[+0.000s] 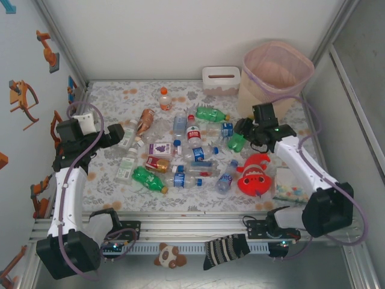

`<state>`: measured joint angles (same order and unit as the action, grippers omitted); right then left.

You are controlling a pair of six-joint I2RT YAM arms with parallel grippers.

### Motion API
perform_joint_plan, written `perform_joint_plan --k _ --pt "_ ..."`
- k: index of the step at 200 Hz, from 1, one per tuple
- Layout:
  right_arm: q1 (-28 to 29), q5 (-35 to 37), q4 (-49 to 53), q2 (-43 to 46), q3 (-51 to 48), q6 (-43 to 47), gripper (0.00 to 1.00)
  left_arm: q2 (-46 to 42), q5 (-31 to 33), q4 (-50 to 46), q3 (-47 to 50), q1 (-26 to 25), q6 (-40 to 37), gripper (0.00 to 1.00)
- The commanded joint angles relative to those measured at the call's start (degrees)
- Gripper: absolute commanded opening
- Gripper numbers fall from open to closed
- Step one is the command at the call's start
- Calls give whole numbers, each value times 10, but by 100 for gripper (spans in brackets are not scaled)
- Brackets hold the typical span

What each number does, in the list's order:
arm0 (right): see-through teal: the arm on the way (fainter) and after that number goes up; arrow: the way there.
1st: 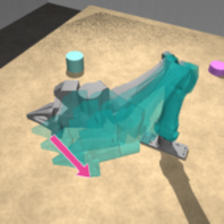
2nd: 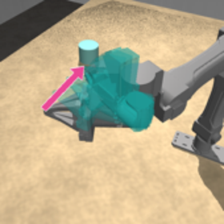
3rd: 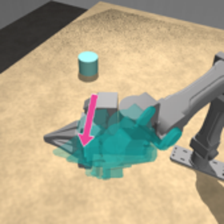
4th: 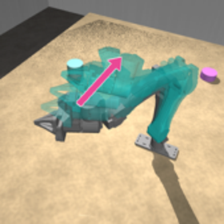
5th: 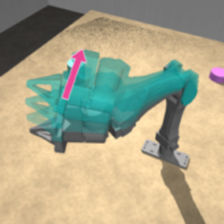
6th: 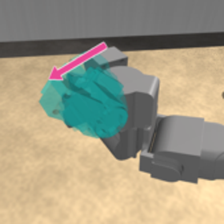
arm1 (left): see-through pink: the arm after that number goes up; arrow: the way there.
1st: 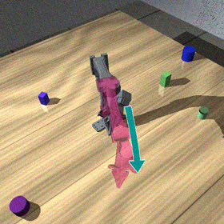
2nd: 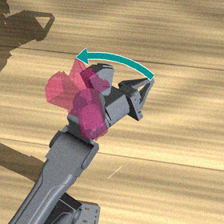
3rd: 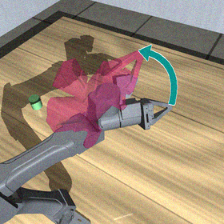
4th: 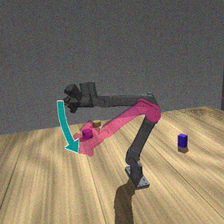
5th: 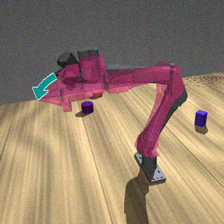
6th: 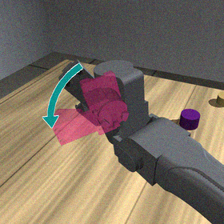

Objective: Put the plastic bottles in the bin

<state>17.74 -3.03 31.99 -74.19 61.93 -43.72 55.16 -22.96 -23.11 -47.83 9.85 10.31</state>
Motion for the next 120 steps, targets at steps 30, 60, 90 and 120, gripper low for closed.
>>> perform_joint_plan --k 30,60,90,120 --pt "2 105 129 32 188 131 58 6 -1 11 4 4 3 99" --pt "-1 136 146 11 296 187 58 4 3 9 4 4 1 99" --pt "-12 175 142 -28 380 237 59 1 4 7 6 4 0 99" --pt "-33 197 126 -81 464 292 59 3 5 8 6 4 0 99"
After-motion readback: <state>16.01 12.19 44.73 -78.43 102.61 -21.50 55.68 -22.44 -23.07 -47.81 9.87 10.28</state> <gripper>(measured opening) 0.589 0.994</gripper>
